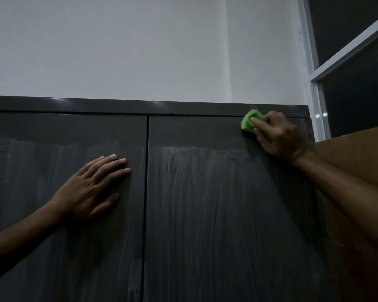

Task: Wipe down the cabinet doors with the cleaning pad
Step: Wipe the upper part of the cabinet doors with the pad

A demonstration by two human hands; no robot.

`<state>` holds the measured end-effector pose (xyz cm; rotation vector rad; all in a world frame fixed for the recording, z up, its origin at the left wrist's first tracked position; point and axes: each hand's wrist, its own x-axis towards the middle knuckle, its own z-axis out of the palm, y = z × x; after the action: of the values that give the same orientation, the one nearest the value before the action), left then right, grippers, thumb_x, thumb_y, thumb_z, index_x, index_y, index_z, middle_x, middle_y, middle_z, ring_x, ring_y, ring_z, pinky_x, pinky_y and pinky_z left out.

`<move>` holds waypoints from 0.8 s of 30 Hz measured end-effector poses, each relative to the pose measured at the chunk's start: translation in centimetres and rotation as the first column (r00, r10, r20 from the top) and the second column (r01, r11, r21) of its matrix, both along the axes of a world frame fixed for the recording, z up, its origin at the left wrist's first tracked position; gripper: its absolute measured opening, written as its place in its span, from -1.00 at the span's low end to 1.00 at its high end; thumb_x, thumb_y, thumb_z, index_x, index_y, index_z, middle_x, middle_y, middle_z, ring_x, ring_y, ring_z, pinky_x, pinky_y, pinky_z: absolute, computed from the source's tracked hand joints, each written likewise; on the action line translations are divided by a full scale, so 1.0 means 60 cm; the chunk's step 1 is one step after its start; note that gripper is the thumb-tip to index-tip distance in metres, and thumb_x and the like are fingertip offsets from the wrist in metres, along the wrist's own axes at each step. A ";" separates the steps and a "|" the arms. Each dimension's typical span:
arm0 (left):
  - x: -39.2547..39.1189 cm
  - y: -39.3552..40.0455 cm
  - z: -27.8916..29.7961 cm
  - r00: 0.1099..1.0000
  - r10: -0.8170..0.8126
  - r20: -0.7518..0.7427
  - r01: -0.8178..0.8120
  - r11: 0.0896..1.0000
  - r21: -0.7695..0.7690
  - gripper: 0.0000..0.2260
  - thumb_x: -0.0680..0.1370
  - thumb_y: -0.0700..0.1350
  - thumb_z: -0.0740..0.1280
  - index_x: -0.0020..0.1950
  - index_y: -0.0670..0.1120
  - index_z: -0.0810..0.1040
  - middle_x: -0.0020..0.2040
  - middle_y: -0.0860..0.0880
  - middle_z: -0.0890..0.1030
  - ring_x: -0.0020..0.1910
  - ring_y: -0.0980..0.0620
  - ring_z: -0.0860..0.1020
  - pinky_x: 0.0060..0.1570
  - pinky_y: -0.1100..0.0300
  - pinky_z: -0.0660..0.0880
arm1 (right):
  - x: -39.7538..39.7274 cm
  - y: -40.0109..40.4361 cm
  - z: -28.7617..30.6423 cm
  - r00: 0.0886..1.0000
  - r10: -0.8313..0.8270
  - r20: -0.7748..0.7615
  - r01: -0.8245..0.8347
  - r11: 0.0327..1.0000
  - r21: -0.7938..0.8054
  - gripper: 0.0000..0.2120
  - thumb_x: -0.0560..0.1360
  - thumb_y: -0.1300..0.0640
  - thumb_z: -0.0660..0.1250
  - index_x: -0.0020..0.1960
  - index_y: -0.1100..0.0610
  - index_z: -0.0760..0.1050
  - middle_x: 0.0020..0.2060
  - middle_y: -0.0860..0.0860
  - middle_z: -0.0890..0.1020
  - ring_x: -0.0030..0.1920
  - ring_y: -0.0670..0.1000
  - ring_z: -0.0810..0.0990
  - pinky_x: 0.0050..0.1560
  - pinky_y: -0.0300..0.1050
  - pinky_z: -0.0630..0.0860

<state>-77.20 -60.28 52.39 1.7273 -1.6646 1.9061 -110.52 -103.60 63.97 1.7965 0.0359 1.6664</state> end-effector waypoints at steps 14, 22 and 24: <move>0.010 -0.002 -0.002 1.000 0.009 -0.019 -0.009 1.000 0.010 -0.41 0.67 0.20 0.11 0.64 -0.05 0.29 0.65 -0.12 0.28 0.67 -0.13 0.17 0.64 -0.11 0.09 | -0.046 -0.048 0.001 0.891 -0.088 0.444 -0.205 0.797 0.568 -0.70 0.67 -0.02 0.12 0.16 0.18 0.48 0.12 0.25 0.43 0.08 0.30 0.48 -0.08 0.17 0.54; 0.014 -0.001 -0.002 1.000 0.014 -0.019 -0.014 1.000 0.006 -0.41 0.69 0.23 0.07 0.65 -0.03 0.28 0.65 -0.12 0.27 0.66 -0.14 0.18 0.63 -0.15 0.12 | -0.066 -0.073 -0.013 0.990 -0.031 0.137 -0.006 0.965 0.261 -0.61 0.66 -0.02 0.14 0.37 0.16 0.48 0.04 0.24 0.44 0.00 0.27 0.47 -0.18 0.07 0.50; 0.011 -0.002 -0.001 1.000 0.013 -0.018 -0.013 1.000 0.002 -0.41 0.69 0.23 0.07 0.64 -0.05 0.30 0.64 -0.13 0.29 0.66 -0.14 0.18 0.65 -0.08 0.06 | -0.062 -0.070 -0.004 0.926 -0.060 0.373 -0.147 0.852 0.503 -0.66 0.67 -0.02 0.14 0.30 0.15 0.48 0.08 0.25 0.44 0.06 0.29 0.47 -0.10 0.08 0.49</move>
<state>-76.55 -60.37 52.32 1.7558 -1.6538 1.8890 -114.23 -107.82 63.71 1.8109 -0.6116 2.1815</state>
